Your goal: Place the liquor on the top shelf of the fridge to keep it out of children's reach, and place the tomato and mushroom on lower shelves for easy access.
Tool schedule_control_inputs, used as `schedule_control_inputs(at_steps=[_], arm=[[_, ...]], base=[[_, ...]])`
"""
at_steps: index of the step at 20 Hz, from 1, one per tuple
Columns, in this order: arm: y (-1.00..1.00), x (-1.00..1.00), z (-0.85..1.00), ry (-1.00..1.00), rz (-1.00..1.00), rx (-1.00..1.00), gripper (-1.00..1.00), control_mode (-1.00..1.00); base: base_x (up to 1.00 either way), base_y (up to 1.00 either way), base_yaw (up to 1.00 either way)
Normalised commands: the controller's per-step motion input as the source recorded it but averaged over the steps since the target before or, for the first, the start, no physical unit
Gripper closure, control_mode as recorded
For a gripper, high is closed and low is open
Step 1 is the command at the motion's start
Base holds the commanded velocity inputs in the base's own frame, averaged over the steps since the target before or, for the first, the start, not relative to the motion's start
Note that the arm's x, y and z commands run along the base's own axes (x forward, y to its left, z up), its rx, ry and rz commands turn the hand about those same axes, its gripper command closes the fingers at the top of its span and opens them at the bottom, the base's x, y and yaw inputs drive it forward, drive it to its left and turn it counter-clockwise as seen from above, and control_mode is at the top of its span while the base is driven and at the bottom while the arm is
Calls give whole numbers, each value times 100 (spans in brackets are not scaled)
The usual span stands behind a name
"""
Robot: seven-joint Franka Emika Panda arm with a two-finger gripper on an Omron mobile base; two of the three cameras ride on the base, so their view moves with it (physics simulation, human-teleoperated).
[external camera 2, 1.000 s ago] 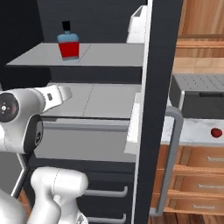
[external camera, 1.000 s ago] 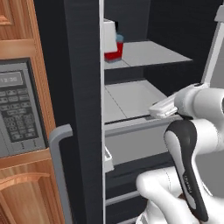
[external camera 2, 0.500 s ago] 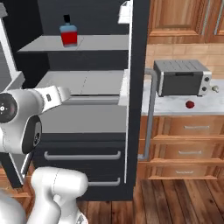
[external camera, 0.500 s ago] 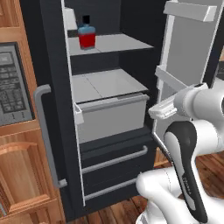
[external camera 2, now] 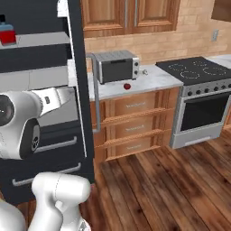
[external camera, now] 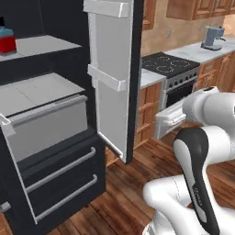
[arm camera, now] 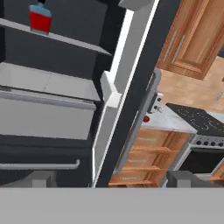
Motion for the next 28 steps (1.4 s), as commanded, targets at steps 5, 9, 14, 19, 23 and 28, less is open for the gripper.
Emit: schedule_control_inputs(at_steps=[5, 9, 14, 19, 23, 28], arm=[[0, 0, 0, 0, 0, 0, -100, 100], [0, 0, 0, 0, 0, 0, -100, 100], [0, 0, 0, 0, 0, 0, -100, 100], [0, 0, 0, 0, 0, 0, -100, 100], [0, 0, 0, 0, 0, 0, -100, 100], [0, 0, 0, 0, 0, 0, -100, 100]], base=[[5, -63, -63], [28, -60, -58], [50, -49, -43], [86, -21, -9], [100, -10, 21], [100, -6, 46]])
